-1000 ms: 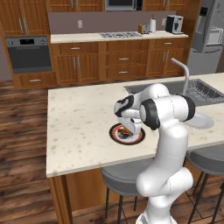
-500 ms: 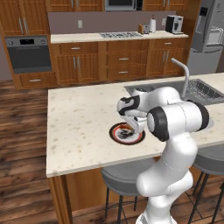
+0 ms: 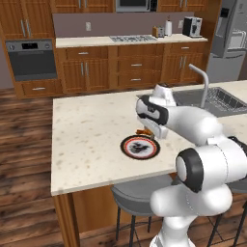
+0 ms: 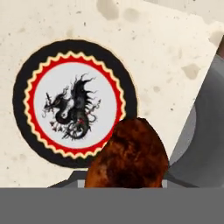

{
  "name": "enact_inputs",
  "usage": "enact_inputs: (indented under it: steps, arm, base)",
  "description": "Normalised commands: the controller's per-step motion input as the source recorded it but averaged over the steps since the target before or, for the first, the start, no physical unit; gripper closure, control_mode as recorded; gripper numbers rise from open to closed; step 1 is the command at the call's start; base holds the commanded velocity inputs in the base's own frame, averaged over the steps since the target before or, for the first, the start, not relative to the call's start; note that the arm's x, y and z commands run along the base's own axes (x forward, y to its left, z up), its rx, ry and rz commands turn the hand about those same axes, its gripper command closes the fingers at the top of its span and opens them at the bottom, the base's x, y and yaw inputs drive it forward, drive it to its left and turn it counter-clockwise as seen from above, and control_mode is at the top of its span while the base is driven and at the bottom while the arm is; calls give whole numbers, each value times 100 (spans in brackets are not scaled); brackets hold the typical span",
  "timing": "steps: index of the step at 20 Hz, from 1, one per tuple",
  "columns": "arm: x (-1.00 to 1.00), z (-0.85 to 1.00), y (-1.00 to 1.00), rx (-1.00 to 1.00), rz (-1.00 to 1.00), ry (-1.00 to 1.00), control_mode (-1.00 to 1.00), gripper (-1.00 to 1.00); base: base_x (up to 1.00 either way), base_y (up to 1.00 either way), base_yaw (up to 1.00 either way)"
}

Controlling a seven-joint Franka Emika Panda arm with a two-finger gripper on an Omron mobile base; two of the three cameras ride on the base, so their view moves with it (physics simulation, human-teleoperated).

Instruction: Transport the chicken drumstick and lime to the fridge. Place the chicken drumstick on the rack containing meat and place the lime on the rack containing the vegetable, ensuring meats and vegetables are on different racks.

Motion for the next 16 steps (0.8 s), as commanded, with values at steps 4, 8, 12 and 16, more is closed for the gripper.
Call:
enact_inputs:
  steps: [4, 8, 12, 16]
  arm:
    - [-100, 74, -11, -1, 3, -3, -100, 100]
    - [-100, 82, -8, -3, 6, -13, -100, 100]
    - [-100, 82, -3, -4, 11, -17, -100, 100]
    - [-95, 68, -2, -3, 11, -8, -100, 100]
  base:
    - [0, 0, 0]
    - [0, 0, 0]
    - [0, 0, 0]
    - [0, 0, 0]
